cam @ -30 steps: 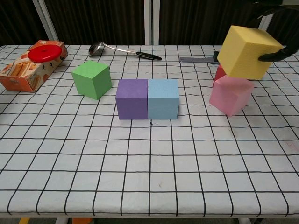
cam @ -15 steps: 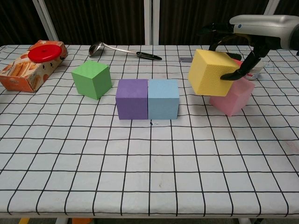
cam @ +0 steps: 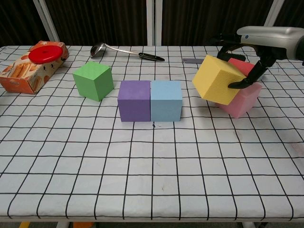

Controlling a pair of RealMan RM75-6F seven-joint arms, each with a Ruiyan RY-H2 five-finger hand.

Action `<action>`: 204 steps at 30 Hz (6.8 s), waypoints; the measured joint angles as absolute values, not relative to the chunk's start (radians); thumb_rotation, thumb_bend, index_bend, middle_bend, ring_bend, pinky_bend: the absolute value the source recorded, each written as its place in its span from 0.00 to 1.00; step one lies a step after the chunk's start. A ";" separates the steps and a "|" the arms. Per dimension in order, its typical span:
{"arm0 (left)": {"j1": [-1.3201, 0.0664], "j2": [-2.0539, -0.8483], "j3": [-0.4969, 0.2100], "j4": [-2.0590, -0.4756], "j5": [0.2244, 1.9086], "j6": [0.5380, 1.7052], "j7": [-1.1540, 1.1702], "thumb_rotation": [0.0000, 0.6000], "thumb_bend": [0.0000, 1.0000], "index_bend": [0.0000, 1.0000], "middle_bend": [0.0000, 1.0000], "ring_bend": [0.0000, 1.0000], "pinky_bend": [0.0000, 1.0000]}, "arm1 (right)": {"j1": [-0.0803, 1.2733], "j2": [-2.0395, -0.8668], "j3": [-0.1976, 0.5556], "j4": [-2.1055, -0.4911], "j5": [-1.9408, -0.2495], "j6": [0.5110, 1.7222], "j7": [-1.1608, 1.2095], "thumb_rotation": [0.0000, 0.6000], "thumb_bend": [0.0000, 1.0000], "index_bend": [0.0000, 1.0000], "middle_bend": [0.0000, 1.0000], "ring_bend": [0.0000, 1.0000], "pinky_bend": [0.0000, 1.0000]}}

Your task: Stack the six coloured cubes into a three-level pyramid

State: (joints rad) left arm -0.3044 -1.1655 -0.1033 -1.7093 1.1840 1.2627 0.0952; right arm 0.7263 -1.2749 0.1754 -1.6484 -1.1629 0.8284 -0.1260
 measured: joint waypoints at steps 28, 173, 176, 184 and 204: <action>-0.294 -1.172 -0.121 -1.688 1.192 1.246 0.066 1.00 0.02 0.09 0.10 0.01 0.11 | 0.789 -1.259 0.178 -1.683 -1.122 0.814 -0.224 1.00 0.31 0.00 0.57 0.10 0.00; -0.260 -1.176 -0.120 -1.535 1.218 1.171 -0.078 1.00 0.02 0.09 0.10 0.01 0.10 | 0.776 -1.567 0.166 -1.717 -0.718 1.188 -0.603 1.00 0.23 0.00 0.35 0.00 0.00; -0.266 -1.181 -0.124 -1.540 1.209 1.166 -0.065 1.00 0.02 0.09 0.10 0.01 0.10 | 0.773 -1.514 0.162 -1.719 -0.751 1.110 -0.554 1.00 0.23 0.00 0.35 0.00 0.00; -0.274 -1.192 -0.132 -1.534 1.212 1.164 -0.071 1.00 0.02 0.09 0.10 0.01 0.10 | 0.775 -1.387 0.131 -1.672 -0.969 0.930 -0.406 1.00 0.23 0.00 0.33 0.00 0.00; -0.274 -1.192 -0.131 -1.522 1.219 1.165 -0.085 1.00 0.02 0.09 0.10 0.01 0.10 | 0.800 -1.395 0.096 -1.441 -1.355 0.804 -0.032 1.00 0.23 0.00 0.33 0.00 0.00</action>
State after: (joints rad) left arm -0.2741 -1.1924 -0.1307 -1.5215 1.2188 1.1654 -0.0848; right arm 0.8002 -1.3945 0.0957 -1.4413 -1.3546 0.8036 -0.0323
